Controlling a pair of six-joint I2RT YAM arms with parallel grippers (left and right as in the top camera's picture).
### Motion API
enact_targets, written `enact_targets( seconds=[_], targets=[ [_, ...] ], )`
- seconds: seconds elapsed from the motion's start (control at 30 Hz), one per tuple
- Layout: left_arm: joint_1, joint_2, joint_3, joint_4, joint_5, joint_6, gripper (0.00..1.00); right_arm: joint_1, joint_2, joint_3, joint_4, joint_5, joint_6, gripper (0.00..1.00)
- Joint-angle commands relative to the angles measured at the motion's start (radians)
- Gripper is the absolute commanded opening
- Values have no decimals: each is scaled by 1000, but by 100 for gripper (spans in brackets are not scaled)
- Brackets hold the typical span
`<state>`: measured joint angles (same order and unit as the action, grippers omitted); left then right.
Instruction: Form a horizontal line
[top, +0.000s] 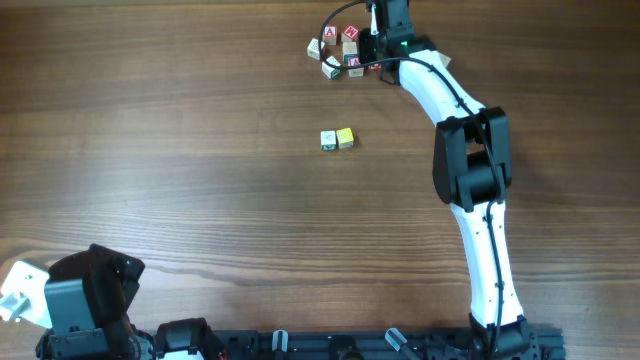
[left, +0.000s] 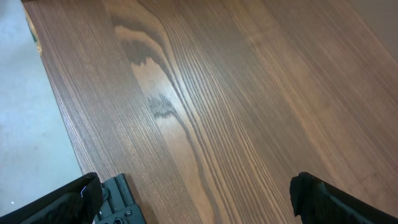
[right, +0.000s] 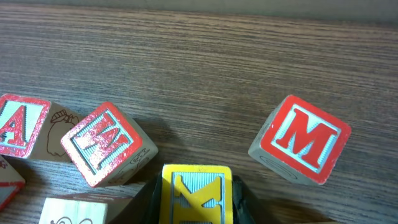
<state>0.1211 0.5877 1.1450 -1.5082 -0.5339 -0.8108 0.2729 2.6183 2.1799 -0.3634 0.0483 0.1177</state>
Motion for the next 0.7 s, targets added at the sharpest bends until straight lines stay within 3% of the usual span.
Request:
enact_targets(
  seconds=[0.0, 0.33, 0.5, 0.67],
  targets=[
    [8, -7, -3, 1, -5, -13, 100, -6, 7, 57, -59, -7, -9, 22],
    [8, -7, -3, 1, -5, -13, 100, -6, -191, 248, -325, -27, -2, 20],
    [8, -7, -3, 1, -5, -13, 100, -4, -345, 248, -615, -32, 110, 19],
    [8, -7, -3, 1, -5, -13, 100, -4, -348, 216, -894, -129, 148, 16]
  ],
)
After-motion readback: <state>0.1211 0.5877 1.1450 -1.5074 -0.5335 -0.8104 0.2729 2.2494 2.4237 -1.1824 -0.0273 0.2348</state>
